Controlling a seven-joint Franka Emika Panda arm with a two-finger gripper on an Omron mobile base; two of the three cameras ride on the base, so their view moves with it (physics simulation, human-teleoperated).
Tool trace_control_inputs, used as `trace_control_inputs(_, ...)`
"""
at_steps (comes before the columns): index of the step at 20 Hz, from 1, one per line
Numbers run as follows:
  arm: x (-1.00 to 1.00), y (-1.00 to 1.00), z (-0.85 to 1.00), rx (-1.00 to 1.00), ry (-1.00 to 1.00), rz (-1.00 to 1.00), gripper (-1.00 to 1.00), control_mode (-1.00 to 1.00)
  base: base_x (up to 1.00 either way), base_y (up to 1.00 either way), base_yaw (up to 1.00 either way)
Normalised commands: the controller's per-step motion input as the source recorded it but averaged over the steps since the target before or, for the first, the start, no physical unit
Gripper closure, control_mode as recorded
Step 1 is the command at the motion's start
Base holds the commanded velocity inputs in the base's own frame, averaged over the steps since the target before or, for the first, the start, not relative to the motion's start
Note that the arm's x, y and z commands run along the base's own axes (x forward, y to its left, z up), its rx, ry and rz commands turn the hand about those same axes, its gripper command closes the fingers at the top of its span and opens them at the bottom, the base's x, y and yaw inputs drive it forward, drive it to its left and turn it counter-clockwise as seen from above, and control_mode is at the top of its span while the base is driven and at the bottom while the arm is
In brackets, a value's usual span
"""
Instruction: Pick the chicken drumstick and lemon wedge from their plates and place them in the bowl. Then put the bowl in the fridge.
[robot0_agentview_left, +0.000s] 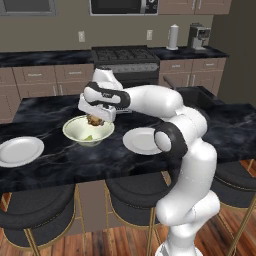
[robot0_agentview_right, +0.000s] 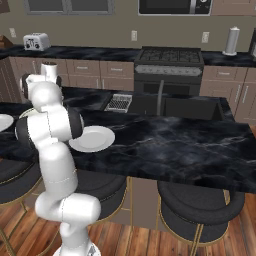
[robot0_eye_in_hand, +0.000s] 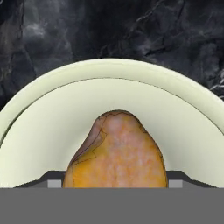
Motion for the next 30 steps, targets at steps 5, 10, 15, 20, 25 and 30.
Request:
trace_control_inputs(5,0.03,0.11,-0.28,0.00,0.10,-0.14,1.00,-1.00,0.00,0.00,0.00)
trace_control_inputs(10,0.05,0.12,-0.24,0.00,0.08,-0.13,1.00,-1.00,0.00,0.00,0.00)
trace_control_inputs(15,0.07,0.13,-0.18,0.00,0.06,-0.11,1.00,-1.00,0.00,0.00,0.00)
trace_control_inputs(20,0.06,0.13,-0.17,0.00,0.06,-0.10,1.00,-1.00,0.00,0.00,0.00)
trace_control_inputs(25,0.05,0.12,-0.20,0.00,0.09,-0.09,-1.00,-1.00,0.00,0.00,0.00)
trace_control_inputs(30,0.01,0.06,-0.16,0.00,0.10,-0.08,-1.00,-1.00,0.00,0.00,0.00)
